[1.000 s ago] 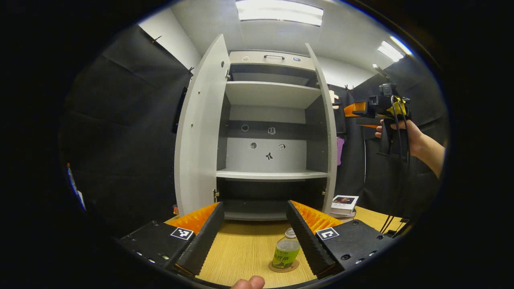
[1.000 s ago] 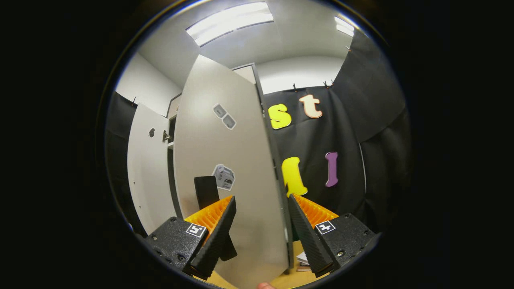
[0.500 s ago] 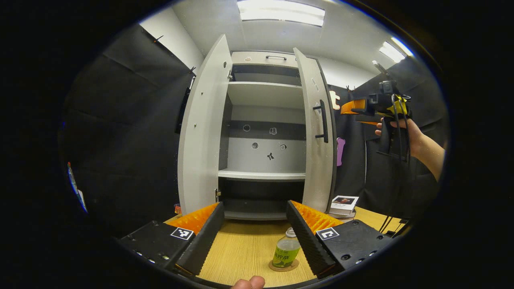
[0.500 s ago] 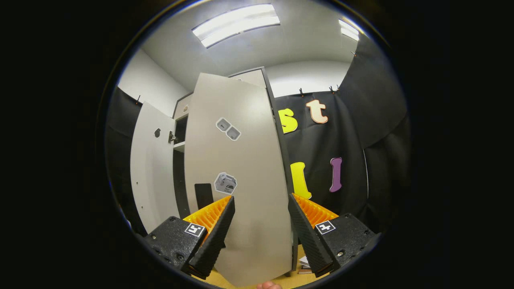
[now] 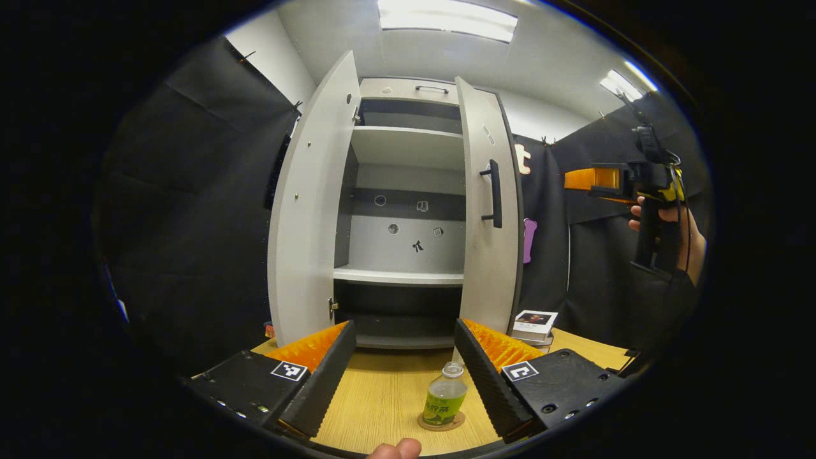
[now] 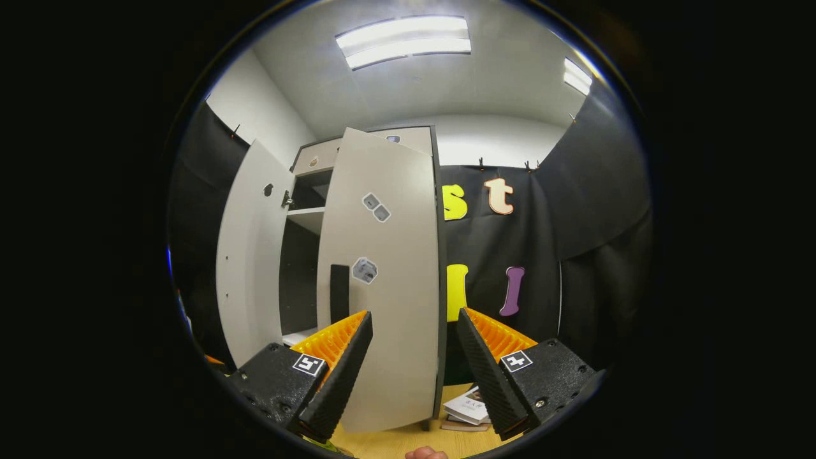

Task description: Grasp the bottle in the cabinet with the left hand and place it on the coaster, then close the right door with the right hand and the left door with the left hand.

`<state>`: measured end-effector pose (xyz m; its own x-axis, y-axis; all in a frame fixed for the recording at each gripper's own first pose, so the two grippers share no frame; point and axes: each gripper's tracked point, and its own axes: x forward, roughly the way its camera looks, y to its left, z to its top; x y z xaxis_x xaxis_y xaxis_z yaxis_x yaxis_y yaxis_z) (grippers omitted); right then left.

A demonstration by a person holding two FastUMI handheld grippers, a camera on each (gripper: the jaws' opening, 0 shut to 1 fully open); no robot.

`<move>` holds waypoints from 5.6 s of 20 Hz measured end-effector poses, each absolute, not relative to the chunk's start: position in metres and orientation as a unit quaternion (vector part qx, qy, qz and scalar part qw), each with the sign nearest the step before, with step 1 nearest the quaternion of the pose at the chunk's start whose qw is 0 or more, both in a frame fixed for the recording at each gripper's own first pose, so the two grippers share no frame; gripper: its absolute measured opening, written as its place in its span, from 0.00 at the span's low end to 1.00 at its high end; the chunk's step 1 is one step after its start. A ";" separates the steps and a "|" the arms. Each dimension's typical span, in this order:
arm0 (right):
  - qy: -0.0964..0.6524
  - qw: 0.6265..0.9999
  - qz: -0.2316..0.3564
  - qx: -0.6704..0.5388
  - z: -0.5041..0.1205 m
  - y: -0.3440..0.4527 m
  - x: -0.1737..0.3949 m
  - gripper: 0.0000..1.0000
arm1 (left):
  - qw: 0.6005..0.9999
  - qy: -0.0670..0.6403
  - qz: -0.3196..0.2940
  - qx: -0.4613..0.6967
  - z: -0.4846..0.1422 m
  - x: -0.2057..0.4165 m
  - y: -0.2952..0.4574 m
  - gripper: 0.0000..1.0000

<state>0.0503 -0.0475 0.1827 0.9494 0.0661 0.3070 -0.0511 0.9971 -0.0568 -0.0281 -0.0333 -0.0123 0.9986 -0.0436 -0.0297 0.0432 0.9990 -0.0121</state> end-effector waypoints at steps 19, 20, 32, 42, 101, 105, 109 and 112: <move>-0.061 0.998 -0.007 0.004 0.032 -0.042 0.001 0.82 | 0.997 0.013 -0.073 -0.021 0.001 -0.015 -0.053 0.95; -0.058 0.998 -0.006 0.005 0.028 -0.041 0.001 0.82 | 0.997 0.010 -0.073 -0.029 0.006 -0.016 -0.051 0.99; -0.057 0.997 0.043 -0.003 0.032 -0.017 -0.001 0.82 | 0.987 -0.108 0.100 -0.063 0.122 0.002 0.145 0.95; -0.063 0.997 0.034 -0.018 0.046 -0.031 -0.002 0.83 | 0.973 -0.088 0.161 -0.138 0.125 0.068 0.245 0.95; -0.040 0.999 -0.017 0.011 0.036 -0.062 0.017 0.82 | 0.997 -0.067 -0.027 -0.030 0.084 0.064 0.026 0.99; -0.049 0.998 -0.032 0.006 0.038 -0.069 0.019 0.83 | 0.997 -0.071 -0.016 -0.011 0.064 0.046 0.018 0.94; -0.046 0.998 -0.036 0.013 0.038 -0.072 0.016 0.83 | 0.998 -0.061 0.000 -0.003 0.041 0.027 0.010 0.94; -0.042 0.998 -0.037 0.019 0.034 -0.073 0.015 0.83 | 0.999 -0.040 0.005 0.001 0.019 0.015 0.008 0.99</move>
<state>0.0151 -0.0727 0.0340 0.9937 -0.0755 0.0827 0.0722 0.9965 0.0413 0.0152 0.0084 0.0191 0.9968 0.0094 0.0790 -0.0095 1.0000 0.0014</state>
